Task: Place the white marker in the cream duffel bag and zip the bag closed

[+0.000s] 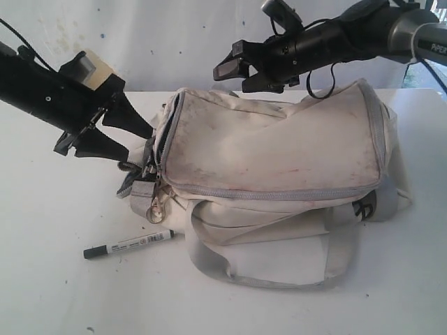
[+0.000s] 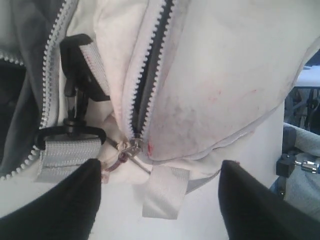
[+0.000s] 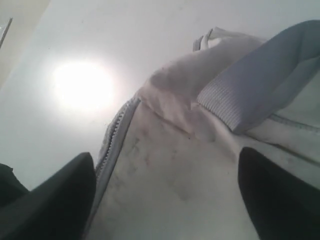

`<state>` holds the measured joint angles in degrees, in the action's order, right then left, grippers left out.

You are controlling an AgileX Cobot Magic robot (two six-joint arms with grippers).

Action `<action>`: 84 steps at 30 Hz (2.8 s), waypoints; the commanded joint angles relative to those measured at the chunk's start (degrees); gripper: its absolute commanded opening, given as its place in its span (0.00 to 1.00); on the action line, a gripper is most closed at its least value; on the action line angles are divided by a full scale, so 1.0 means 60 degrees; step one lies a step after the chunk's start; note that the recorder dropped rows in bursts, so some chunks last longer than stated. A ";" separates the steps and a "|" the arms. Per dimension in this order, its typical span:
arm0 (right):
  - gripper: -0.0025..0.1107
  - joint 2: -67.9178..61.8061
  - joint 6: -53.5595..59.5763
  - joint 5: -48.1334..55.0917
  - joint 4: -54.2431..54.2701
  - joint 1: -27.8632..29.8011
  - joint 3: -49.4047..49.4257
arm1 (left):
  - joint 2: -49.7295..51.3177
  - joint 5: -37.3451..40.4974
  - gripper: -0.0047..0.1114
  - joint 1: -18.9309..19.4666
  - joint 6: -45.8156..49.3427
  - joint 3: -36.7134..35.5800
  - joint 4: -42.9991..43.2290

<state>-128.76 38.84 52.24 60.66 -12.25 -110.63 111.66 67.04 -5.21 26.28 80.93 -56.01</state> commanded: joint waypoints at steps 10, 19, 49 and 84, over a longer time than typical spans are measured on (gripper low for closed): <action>0.44 0.1356 -0.2664 0.2955 -0.3855 0.0042 -0.0005 | 0.1219 -0.1036 0.66 -0.0030 -0.0075 0.1689 -0.0214; 0.38 0.2433 -0.2611 0.2955 -0.4528 -0.0731 0.1376 | 0.1957 -0.1222 0.66 -0.0711 0.0148 0.2305 -0.0311; 0.35 0.2172 -0.3047 0.2204 -0.3272 -0.2557 0.2232 | 0.1957 -0.1253 0.04 -0.0534 0.0074 0.2288 -0.0992; 0.51 0.1210 -0.4259 -0.0769 -0.5154 -0.4475 0.2232 | 0.1957 -0.0723 0.04 -0.0319 0.0053 0.2288 -0.1154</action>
<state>-121.59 13.17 49.88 32.07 -37.81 -97.50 123.59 62.05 -7.39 26.98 94.60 -62.26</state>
